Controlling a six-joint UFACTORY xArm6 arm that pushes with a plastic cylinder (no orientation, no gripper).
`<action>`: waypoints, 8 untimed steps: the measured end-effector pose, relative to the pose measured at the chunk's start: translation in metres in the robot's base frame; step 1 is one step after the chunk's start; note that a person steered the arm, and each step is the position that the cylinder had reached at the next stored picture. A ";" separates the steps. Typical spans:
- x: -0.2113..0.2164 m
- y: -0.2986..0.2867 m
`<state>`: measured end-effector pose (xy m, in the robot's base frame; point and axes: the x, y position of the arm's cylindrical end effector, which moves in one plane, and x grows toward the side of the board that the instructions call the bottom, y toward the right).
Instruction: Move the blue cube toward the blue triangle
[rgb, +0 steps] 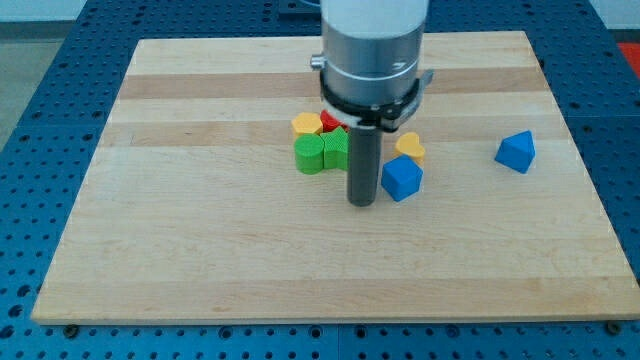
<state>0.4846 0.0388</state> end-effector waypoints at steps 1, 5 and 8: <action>-0.003 0.033; -0.016 0.102; -0.049 0.055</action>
<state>0.4351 0.0938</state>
